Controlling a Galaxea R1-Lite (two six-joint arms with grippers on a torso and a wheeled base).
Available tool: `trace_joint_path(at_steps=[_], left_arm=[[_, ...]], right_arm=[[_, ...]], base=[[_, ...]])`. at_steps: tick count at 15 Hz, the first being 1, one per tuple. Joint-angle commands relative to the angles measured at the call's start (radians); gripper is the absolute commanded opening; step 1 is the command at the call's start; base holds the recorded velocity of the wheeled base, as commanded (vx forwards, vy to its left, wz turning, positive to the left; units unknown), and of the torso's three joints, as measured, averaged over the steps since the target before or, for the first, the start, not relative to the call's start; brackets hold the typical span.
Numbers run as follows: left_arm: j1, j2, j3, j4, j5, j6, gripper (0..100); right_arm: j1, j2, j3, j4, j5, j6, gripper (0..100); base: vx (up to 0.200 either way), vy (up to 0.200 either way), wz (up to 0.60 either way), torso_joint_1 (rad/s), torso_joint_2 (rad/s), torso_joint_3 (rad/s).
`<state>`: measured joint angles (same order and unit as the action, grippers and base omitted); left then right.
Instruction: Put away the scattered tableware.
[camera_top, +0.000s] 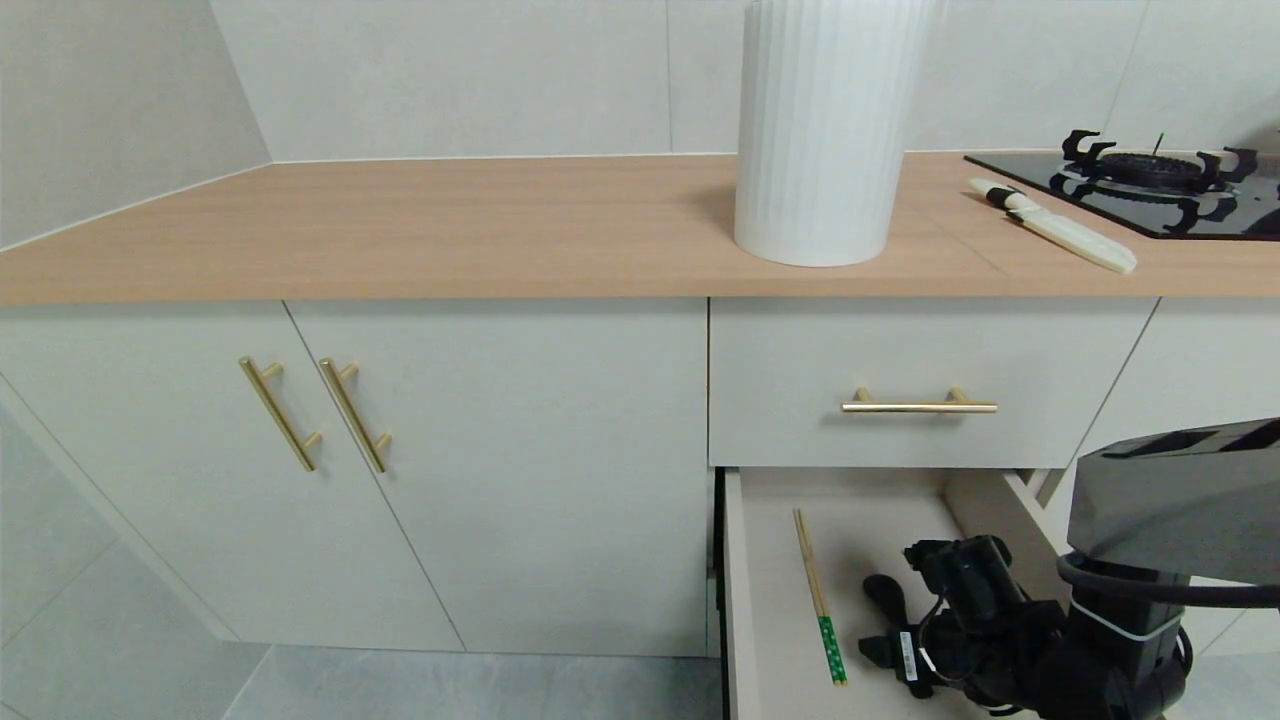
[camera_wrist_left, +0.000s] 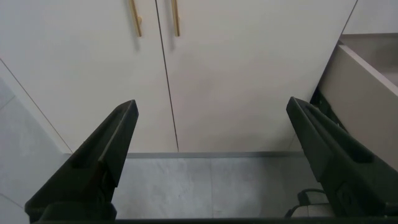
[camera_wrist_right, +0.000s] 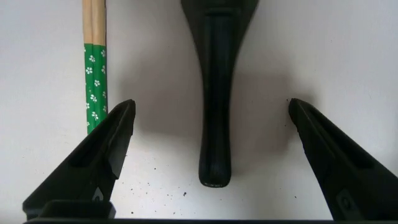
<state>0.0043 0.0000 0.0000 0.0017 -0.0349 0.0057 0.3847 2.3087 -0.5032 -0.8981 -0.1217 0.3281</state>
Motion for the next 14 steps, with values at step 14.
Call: trace_joint_path(at_steps=[14], left_arm=[[0.0,0.0,0.0,0.0,-0.002,0.0,100]], right_arm=[[0.071,-0.917,-0.178,0.795,-0.024,-0.006,100]], base=[[0.0,0.0,0.0,0.0,0.0,0.0]])
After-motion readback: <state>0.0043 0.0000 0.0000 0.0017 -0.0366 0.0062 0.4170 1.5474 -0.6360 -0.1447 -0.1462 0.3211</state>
